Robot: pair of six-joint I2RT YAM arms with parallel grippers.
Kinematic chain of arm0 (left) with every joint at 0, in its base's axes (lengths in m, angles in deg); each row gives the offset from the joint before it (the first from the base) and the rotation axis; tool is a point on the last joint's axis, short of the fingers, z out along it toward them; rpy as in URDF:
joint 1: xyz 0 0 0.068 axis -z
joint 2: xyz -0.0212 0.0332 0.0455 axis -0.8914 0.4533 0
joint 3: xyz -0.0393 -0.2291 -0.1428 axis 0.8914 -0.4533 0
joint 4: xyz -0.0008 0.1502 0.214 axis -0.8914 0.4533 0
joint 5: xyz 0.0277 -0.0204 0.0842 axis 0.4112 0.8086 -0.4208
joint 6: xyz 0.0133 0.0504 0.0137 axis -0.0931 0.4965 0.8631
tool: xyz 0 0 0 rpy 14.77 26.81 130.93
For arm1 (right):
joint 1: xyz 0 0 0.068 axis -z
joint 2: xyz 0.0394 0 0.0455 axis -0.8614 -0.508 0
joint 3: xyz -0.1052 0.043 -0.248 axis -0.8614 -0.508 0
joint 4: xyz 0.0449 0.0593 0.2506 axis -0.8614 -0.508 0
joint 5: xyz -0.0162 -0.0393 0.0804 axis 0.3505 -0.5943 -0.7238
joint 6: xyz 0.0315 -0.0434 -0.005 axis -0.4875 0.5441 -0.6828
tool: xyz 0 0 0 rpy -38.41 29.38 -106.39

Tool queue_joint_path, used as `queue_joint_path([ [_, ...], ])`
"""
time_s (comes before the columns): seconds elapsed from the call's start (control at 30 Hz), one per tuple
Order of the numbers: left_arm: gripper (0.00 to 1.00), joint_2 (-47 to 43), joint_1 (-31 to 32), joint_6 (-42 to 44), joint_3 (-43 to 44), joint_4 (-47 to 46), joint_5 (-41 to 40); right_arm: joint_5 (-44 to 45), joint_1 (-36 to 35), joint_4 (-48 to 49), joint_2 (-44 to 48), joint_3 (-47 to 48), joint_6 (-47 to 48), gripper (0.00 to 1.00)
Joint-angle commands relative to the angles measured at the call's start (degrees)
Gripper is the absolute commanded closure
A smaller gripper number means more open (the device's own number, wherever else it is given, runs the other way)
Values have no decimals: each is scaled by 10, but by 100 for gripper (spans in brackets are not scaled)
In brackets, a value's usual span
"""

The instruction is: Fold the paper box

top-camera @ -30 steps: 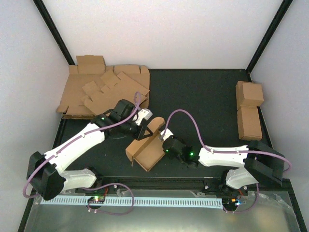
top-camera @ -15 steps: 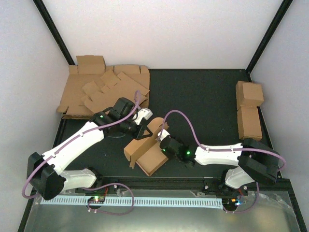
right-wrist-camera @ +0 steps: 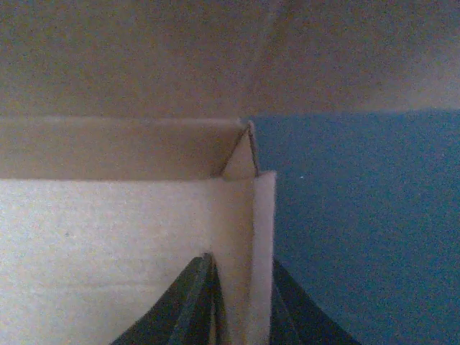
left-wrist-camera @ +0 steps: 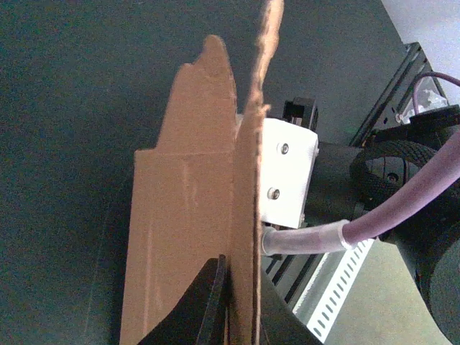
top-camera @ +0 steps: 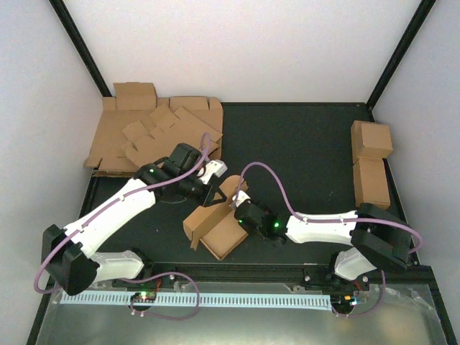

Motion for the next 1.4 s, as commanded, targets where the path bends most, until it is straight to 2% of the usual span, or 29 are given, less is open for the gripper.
queue_joint_path([
  [0.0, 92, 7, 0, 0, 22, -14, 4, 2, -4, 6, 4, 11, -2, 74],
  [0.1, 91, 17, 0, -4, 20, -12, -13, -19, -4, -1, 21, 14, -14, 68],
  [0.2, 89, 27, -1, -11, 17, -12, -22, -39, -4, -18, 47, 21, -28, 58],
  [0.27, 84, 27, -1, -19, 13, -19, -27, -45, -4, -30, 65, 26, -36, 48],
  [0.37, 72, 27, -6, -34, 6, -36, -32, -56, -4, -48, 93, 29, -48, 38],
  [0.43, 54, 27, -11, -48, -1, -53, -32, -65, -3, -56, 114, 24, -62, 32],
  [0.57, 29, 12, -22, -62, -18, -88, -16, -89, -1, -62, 165, -5, -100, 29],
  [0.67, 21, -2, -37, -60, -20, -98, -11, -122, 6, -84, 210, -24, -135, 29],
  [0.73, 22, -10, -63, -64, -21, -101, -6, -142, 6, -96, 237, -39, -159, 29],
  [0.9, 34, -31, -136, -88, -55, -152, -2, -200, 7, -129, 319, -84, -245, 32],
  [1.0, 39, -5, -142, -85, -64, -157, 4, -218, 7, -150, 344, -102, -303, 38],
  [1.13, 56, 59, -137, -96, -99, -208, 55, -246, 7, -136, 362, -140, -368, 47],
  [1.2, 64, 84, -125, -102, -118, -236, 65, -266, 7, -116, 361, -159, -394, 57],
  [1.33, 76, 123, -85, -105, -124, -262, 69, -261, 8, -99, 353, -182, -423, 95],
  [1.37, 78, 133, -77, -104, -122, -266, 68, -255, 7, -94, 350, -187, -426, 98],
])
